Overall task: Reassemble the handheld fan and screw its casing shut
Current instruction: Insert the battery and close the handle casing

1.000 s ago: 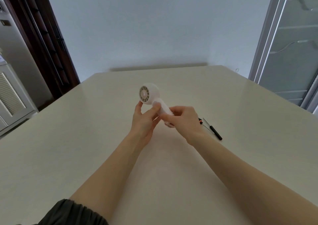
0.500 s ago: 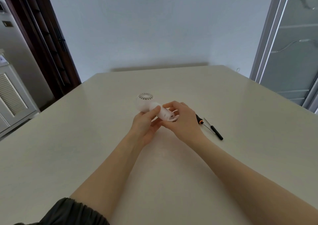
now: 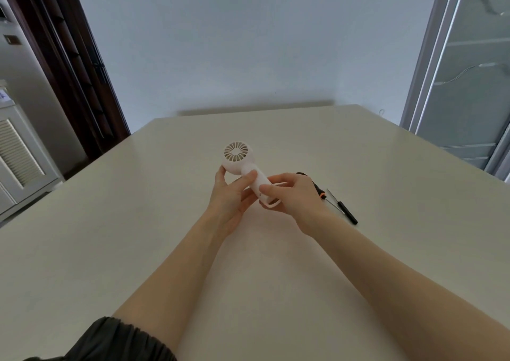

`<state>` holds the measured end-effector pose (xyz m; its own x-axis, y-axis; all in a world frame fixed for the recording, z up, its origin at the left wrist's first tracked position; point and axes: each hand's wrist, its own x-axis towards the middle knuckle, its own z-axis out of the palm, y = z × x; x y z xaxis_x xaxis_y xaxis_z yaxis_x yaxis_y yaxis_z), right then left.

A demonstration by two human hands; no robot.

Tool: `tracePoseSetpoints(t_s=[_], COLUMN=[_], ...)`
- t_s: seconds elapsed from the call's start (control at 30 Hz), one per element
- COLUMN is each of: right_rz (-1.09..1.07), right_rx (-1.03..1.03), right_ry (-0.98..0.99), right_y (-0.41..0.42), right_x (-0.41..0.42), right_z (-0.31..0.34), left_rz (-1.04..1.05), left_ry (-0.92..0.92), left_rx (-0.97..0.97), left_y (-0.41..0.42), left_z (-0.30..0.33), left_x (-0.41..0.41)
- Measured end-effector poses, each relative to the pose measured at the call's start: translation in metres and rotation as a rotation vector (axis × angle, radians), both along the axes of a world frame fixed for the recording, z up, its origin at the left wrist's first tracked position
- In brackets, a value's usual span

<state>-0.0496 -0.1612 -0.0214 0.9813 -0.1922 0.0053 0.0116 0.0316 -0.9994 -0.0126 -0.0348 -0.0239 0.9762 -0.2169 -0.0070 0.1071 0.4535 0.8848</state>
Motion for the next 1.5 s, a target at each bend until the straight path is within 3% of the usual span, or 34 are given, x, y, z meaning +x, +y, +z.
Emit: tracePoseSetpoints(t_s=[0.7, 0.77, 0.87, 1.03, 1.5], right_rz=[0.025, -0.063, -0.231, -0.254, -0.246], right_rx=[-0.046, -0.184, -0.551, -0.947, -1.013], right_ry=[0.018, -0.046, -0.144, -0.081, -0.072], right_y=[-0.005, -0.009, -0.02, -0.034, -0.038], right_x=[0.0, 0.002, 0.004, 0.014, 0.015], right_z=[0.001, 0.0, -0.003, -0.014, -0.017], left_rz=[0.006, 0.038, 0.15, 0.21, 0.22], left_ry=[0.066, 0.049, 0.004, -0.069, -0.13], left_rx=[0.036, 0.107, 0.321, 0.518, 0.793], left_y=[0.002, 0.002, 0.0, 0.002, 0.013], left_z=[-0.002, -0.003, -0.009, -0.012, -0.01], left_x=[0.004, 0.004, 0.006, 0.007, 0.012])
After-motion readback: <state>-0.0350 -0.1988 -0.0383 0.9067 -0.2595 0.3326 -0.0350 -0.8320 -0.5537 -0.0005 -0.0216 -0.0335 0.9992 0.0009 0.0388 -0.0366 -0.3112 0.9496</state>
